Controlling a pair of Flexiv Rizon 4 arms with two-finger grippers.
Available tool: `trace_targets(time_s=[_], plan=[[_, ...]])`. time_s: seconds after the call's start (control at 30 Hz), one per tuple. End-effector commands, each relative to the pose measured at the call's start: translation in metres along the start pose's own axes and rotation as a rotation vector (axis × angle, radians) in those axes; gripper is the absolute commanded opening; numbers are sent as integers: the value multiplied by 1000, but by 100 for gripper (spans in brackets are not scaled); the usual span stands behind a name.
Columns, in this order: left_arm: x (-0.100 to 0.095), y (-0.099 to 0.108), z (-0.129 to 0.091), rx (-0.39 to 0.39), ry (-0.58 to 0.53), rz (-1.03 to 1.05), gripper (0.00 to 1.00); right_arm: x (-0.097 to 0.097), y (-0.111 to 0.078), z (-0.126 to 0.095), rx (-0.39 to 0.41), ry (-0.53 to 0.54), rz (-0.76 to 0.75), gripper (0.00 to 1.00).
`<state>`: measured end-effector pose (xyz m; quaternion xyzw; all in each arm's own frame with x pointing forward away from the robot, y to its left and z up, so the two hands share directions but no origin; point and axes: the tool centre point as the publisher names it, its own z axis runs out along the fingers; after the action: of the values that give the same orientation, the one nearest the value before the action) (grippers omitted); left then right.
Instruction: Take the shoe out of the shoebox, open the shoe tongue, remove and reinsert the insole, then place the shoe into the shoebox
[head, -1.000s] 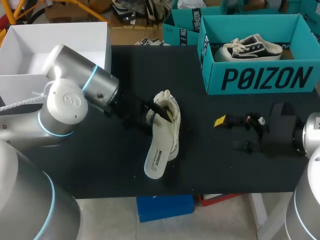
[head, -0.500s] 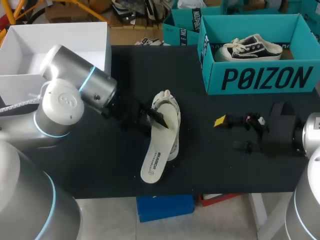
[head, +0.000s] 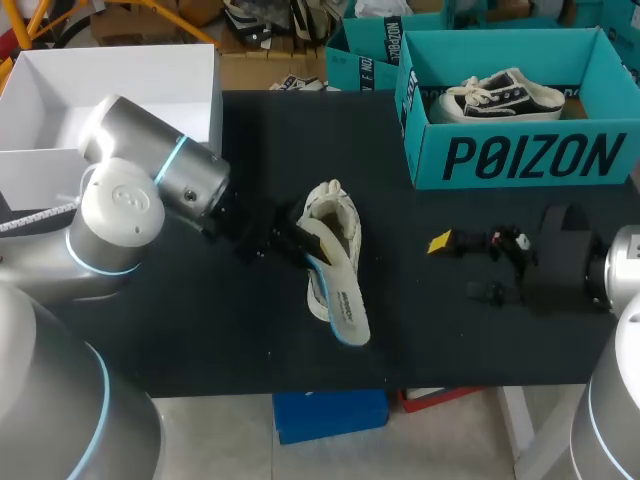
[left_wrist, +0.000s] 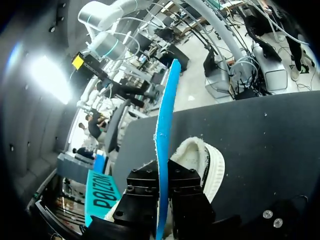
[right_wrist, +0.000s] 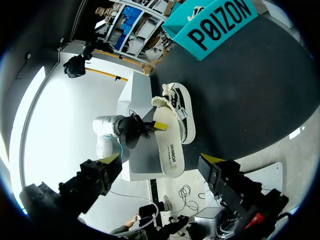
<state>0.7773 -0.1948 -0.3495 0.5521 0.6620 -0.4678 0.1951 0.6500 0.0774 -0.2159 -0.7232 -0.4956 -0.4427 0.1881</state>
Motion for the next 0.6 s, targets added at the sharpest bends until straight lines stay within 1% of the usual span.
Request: trace_targets(time_s=[0.03,0.17,0.27,0.37,0.43,0.6], plan=[[4,-1,0,7,-28,-15,0,-1,-1,0,-3,4,0,100],[7,0,-1,14,-94,-31,0,-1,-1,0,-3,4,0,100],[1,-3,-2,26,-151,-3,0,-1,-1,0,-3,4,0,100],[-6,-8,-2,33,-219,53,0,-5,4,10,18,58,20,100],[-12,-12,-3,30,-269,95,0,-6,11,19,27,95,27,100],[-20,-19,-8,39,-354,172,0,-3,27,42,69,133,15,100]])
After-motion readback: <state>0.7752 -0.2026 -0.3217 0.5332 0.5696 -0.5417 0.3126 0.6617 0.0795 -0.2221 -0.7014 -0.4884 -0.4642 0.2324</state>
